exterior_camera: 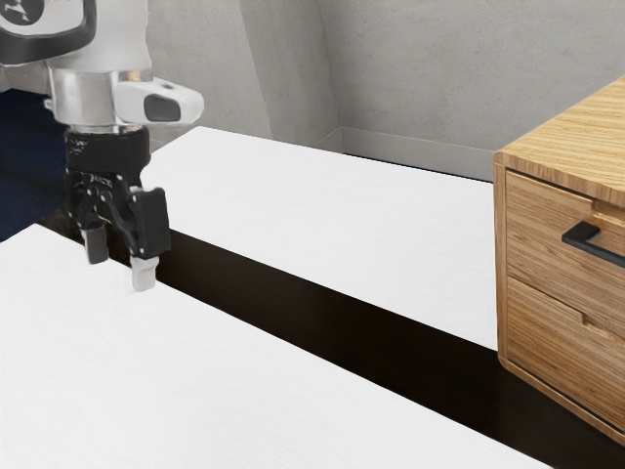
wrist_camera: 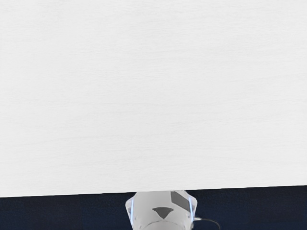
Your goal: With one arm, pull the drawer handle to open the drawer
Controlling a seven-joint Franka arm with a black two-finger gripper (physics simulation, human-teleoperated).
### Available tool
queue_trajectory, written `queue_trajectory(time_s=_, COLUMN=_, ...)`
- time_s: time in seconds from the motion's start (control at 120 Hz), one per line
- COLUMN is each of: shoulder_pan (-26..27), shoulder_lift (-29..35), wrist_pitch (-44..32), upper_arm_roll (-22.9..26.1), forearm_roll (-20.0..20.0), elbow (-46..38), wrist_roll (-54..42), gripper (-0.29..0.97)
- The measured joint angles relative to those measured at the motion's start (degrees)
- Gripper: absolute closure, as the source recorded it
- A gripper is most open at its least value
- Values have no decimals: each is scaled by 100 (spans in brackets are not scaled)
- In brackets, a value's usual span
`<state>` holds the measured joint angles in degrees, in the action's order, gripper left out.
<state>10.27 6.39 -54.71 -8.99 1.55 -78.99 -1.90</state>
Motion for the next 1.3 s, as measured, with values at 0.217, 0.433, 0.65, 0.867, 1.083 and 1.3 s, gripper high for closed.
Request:
queue_trajectory(time_s=0.217, shoulder_pan=39, shoulder_lift=6, wrist_pitch=-1613, upper_arm_roll=12, forearm_roll=0, elbow=-168, wrist_roll=97, gripper=0)
queue_trajectory(time_s=0.433, shoulder_pan=67, shoulder_lift=2141, wrist_pitch=-3389, upper_arm_roll=2718, forearm_roll=275, elbow=-1902, wrist_roll=-1394, gripper=0)
queue_trajectory(time_s=0.65, shoulder_pan=45, shoulder_lift=1886, wrist_pitch=-3887, upper_arm_roll=3091, forearm_roll=175, elbow=-1841, wrist_roll=-2765, gripper=0)
queue_trajectory(time_s=0.867, shoulder_pan=36, shoulder_lift=1045, wrist_pitch=-5194, upper_arm_roll=3363, forearm_roll=10, elbow=-1819, wrist_roll=-4343, gripper=0)
queue_trajectory(time_s=1.083, shoulder_pan=37, shoulder_lift=543, wrist_pitch=-6077, upper_arm_roll=3502, forearm_roll=-23, elbow=-1793, wrist_roll=-5432, gripper=11)
queue_trajectory(time_s=1.3, shoulder_pan=-28, shoulder_lift=-321, wrist_pitch=-6482, upper_arm_roll=3522, forearm_roll=37, elbow=-1194, wrist_roll=-6167, gripper=18)
